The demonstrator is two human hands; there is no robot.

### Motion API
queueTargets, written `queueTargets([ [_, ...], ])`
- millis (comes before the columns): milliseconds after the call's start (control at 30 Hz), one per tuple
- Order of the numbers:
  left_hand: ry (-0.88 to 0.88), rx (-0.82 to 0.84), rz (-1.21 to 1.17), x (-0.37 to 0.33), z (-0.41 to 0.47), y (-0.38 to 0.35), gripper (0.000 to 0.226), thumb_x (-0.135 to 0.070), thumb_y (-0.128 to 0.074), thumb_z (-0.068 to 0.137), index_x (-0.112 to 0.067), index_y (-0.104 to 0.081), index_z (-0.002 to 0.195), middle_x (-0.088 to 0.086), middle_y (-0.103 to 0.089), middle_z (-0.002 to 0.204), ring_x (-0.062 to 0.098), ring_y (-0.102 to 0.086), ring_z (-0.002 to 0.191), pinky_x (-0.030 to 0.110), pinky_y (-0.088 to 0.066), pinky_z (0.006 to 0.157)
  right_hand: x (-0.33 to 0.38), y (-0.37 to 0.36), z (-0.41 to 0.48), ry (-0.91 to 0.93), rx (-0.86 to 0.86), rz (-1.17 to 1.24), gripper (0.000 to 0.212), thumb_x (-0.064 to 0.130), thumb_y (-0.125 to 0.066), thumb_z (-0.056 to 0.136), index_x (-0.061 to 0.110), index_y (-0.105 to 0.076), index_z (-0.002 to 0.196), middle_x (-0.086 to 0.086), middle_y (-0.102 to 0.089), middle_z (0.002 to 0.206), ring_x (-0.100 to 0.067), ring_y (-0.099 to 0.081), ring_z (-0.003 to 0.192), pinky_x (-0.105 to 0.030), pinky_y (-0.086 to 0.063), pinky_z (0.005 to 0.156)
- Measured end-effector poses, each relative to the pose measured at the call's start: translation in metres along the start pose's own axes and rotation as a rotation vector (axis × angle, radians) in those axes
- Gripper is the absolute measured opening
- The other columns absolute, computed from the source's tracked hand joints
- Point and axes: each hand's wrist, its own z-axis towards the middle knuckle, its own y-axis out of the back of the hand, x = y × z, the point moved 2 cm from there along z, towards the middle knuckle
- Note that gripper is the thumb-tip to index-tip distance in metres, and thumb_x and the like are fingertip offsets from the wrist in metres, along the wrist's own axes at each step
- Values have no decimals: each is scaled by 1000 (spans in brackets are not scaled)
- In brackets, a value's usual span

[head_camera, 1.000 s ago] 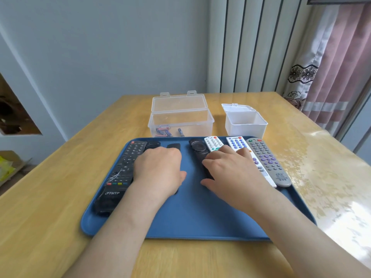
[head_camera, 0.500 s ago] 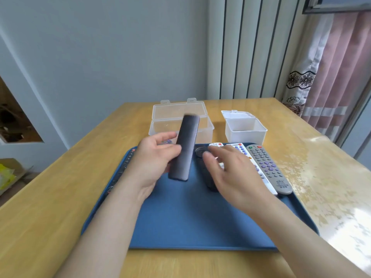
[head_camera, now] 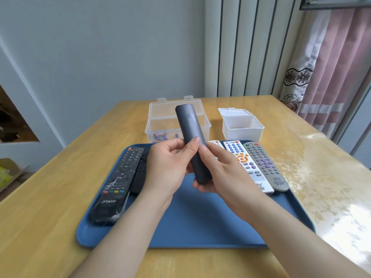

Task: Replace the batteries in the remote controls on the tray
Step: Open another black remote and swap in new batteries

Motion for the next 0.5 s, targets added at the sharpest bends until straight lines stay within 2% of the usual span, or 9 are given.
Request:
queueTargets([
  [67, -31, -21, 41, -1, -1, -1, 32, -22, -65, 89, 7, -64, 78, -6, -59, 47, 7, -53, 41, 18, -45, 45, 0, 2, 1, -23, -8, 25, 28, 29, -42, 104, 10, -63, 108, -5, -69, 74, -15, -61, 52, -24, -50, 50],
  [167, -37, -24, 30, 0, -2, -4, 42, -26, -64, 91, 15, -58, 82, 2, -47, 45, 15, -37, 34, 22, -35, 38, 0, 2, 1, -38, 10, 115, 27, 24, -42, 105, 10, -64, 111, -14, -68, 73, -21, -63, 58, -27, -51, 56],
  [333, 38, -24, -85, 4, -1, -5, 25, -23, -65, 90, 2, -67, 89, 18, -69, 75, 14, -53, 42, 22, -42, 38, -3, 1, 1, -21, 48, 232, 28, 13, -43, 104, 21, -65, 118, -12, -71, 81, -21, -68, 65, -30, -54, 63],
  [433, 46, -3, -92, 4, -2, -6, 21, -22, -65, 90, -1, -67, 94, 14, -70, 78, 14, -55, 47, 23, -45, 42, -3, 2, 2, -4, 35, 247, 29, 9, -44, 103, 23, -65, 117, -12, -72, 82, -21, -69, 65, -31, -56, 65],
  [500, -18, -1, -40, 2, -2, -6, 21, -20, -69, 87, -15, -64, 106, 5, -73, 89, 14, -63, 65, 23, -49, 51, -3, 3, 3, 8, -8, 287, 31, 5, -47, 101, 26, -65, 115, -11, -73, 89, -22, -70, 70, -33, -57, 69],
])
